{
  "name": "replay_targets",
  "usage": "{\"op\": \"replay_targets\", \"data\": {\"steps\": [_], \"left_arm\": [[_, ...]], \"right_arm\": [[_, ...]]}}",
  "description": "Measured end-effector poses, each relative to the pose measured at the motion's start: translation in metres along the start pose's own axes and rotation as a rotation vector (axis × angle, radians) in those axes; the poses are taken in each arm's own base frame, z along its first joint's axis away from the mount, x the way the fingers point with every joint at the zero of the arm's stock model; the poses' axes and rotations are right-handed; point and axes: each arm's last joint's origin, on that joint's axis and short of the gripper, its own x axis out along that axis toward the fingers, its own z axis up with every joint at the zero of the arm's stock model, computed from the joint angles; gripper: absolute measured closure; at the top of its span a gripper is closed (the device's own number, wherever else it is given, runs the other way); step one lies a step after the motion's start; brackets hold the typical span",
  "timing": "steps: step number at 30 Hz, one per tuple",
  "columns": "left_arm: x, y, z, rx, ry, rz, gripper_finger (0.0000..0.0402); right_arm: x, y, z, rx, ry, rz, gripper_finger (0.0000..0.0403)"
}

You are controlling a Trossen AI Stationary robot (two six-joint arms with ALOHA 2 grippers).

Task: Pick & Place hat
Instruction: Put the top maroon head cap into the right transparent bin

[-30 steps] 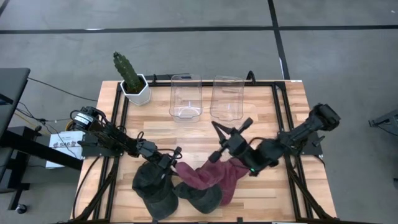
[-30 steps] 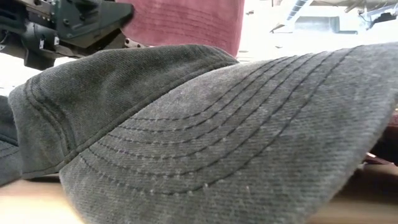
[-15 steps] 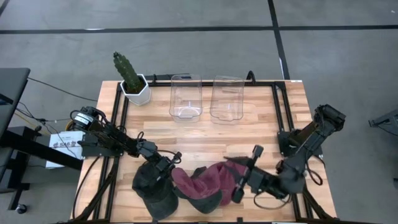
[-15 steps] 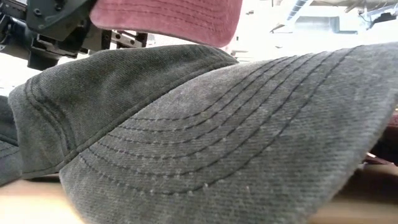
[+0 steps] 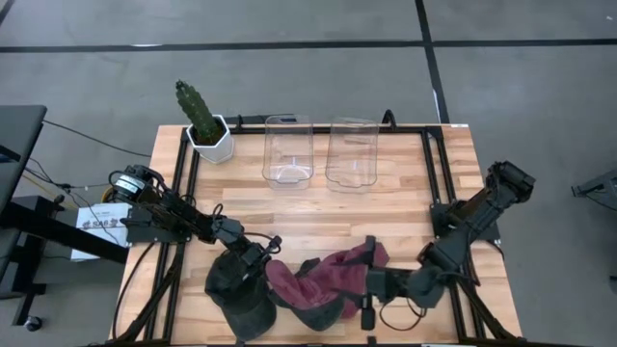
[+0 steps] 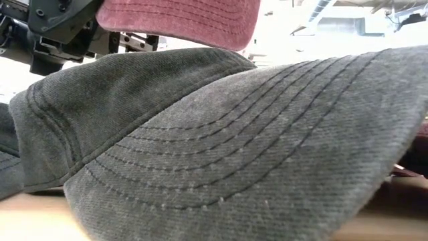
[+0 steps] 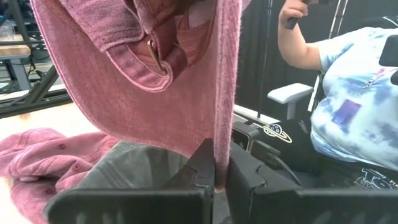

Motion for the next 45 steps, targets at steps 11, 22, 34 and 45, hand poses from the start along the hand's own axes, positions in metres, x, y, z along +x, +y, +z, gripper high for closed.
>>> {"op": "replay_targets", "data": {"steps": [11, 22, 34, 45], "left_arm": [[0.000, 0.000, 0.000, -0.001, 0.002, 0.000, 0.0387], [0.002, 0.002, 0.003, -0.003, -0.012, 0.017, 0.0387], [0.002, 0.002, 0.003, -0.003, -0.011, 0.017, 0.0387], [0.002, 0.002, 0.003, -0.003, -0.011, 0.018, 0.0382]], "right_arm": [[0.003, 0.002, -0.004, 0.034, 0.033, 0.195, 0.0177], [0.017, 0.008, -0.021, 0.007, 0.096, 0.187, 0.0186], [0.025, 0.003, -0.023, 0.018, 0.103, 0.184, 0.0204], [0.025, 0.002, -0.027, -0.077, 0.124, 0.197, 0.0388]]}}
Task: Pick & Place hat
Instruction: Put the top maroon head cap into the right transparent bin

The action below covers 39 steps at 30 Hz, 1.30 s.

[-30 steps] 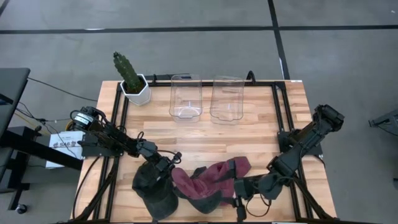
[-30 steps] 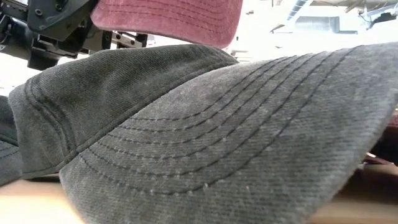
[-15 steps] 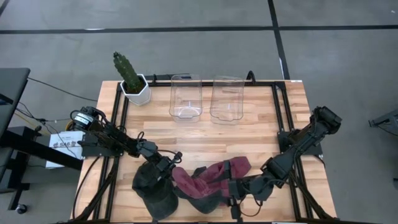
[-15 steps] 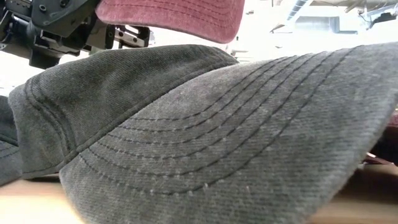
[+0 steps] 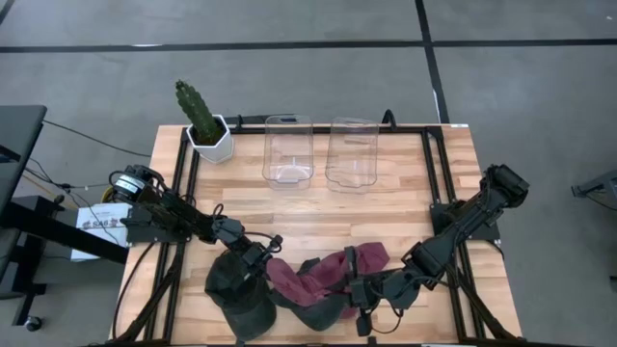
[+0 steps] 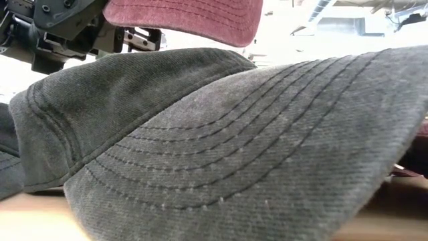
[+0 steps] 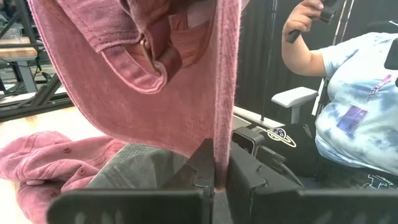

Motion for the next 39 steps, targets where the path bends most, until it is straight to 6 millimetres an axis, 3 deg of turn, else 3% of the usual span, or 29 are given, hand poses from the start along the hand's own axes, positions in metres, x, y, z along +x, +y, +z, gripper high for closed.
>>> {"op": "replay_targets", "data": {"steps": [10, 22, 31, 39], "left_arm": [[0.000, 0.000, 0.001, -0.034, -0.009, 0.001, 0.0346], [0.000, 0.001, 0.001, -0.075, -0.009, 0.016, 0.0270], [0.000, 0.003, 0.001, -0.095, -0.008, 0.103, 0.0230], [-0.002, 0.011, 0.000, -0.099, -0.007, 0.216, 0.0235]], "right_arm": [[0.001, -0.001, 0.001, -0.007, -0.005, 0.001, 0.0400], [0.001, -0.011, 0.011, -0.093, -0.005, -0.064, 0.0402], [-0.025, -0.035, 0.029, -0.109, 0.037, -0.087, 0.0402], [-0.059, -0.078, 0.041, -0.100, 0.076, -0.148, 0.0403]]}}
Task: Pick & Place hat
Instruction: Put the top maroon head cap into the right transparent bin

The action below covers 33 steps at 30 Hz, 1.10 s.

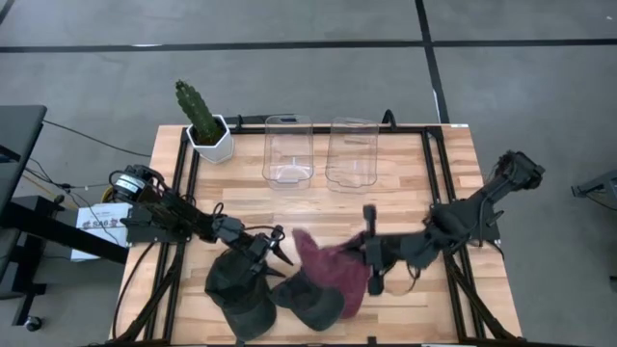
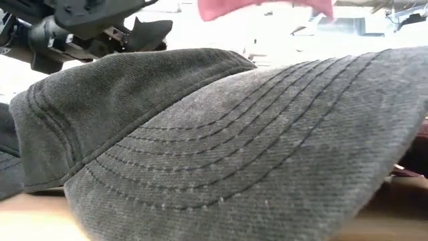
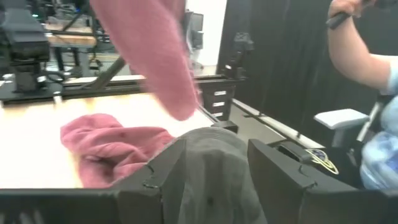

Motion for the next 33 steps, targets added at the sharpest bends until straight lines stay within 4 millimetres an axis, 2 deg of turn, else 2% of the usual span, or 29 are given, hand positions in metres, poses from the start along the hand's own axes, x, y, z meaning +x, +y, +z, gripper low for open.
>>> {"op": "replay_targets", "data": {"steps": [8, 18, 24, 33], "left_arm": [[-0.002, 0.011, 0.000, -0.074, -0.005, 0.069, 0.0237], [-0.005, 0.025, 0.001, -0.074, -0.010, 0.120, 0.0245], [-0.017, 0.048, 0.019, -0.034, -0.077, 0.211, 0.0245], [-0.053, 0.069, 0.059, 0.057, -0.180, 0.344, 0.0245]], "right_arm": [[-0.022, -0.058, -0.010, 0.004, 0.107, -0.112, 0.0403], [-0.044, -0.151, -0.033, -0.044, 0.180, -0.227, 0.0403], [-0.054, -0.212, -0.067, -0.049, 0.141, -0.202, 0.0403], [-0.063, -0.292, -0.130, -0.019, 0.012, -0.124, 0.0403]]}}
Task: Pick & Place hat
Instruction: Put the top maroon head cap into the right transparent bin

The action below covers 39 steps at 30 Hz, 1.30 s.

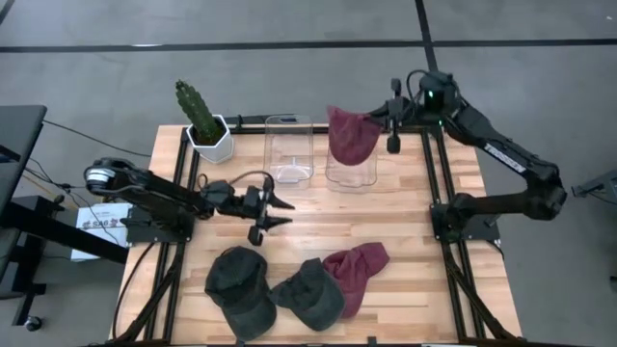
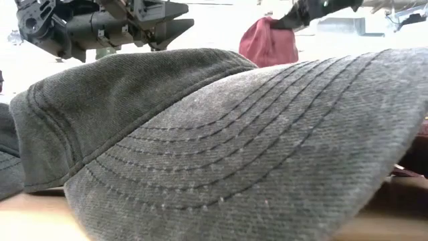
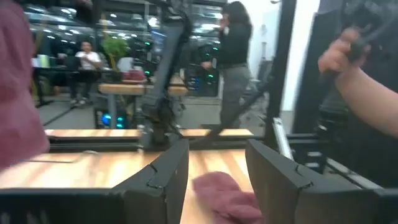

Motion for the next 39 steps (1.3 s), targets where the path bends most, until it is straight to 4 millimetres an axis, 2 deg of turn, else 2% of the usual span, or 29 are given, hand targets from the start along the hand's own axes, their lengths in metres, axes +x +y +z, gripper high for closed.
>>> {"op": "replay_targets", "data": {"steps": [7, 13, 21, 29, 34, 39], "left_arm": [[-0.009, 0.011, 0.009, 0.000, 0.044, 0.053, 0.0246], [-0.009, 0.011, 0.009, 0.000, 0.048, 0.052, 0.0245], [-0.012, 0.014, 0.022, 0.130, -0.015, 0.070, 0.0245], [-0.021, 0.016, 0.041, 0.152, -0.094, 0.094, 0.0245], [-0.023, 0.015, 0.044, 0.155, -0.111, 0.094, 0.0245], [-0.023, 0.015, 0.042, 0.152, -0.091, 0.093, 0.0245]], "right_arm": [[0.011, -0.042, -0.055, 0.106, 0.016, 0.049, 0.0403], [0.021, -0.058, -0.088, 0.184, 0.057, 0.070, 0.0403], [0.031, -0.060, -0.101, 0.179, 0.063, 0.108, 0.0403], [0.031, -0.058, -0.103, 0.177, 0.075, 0.125, 0.0403], [0.036, -0.056, -0.106, 0.182, 0.085, 0.138, 0.0403], [0.045, -0.059, -0.120, 0.187, 0.108, 0.151, 0.0403]]}}
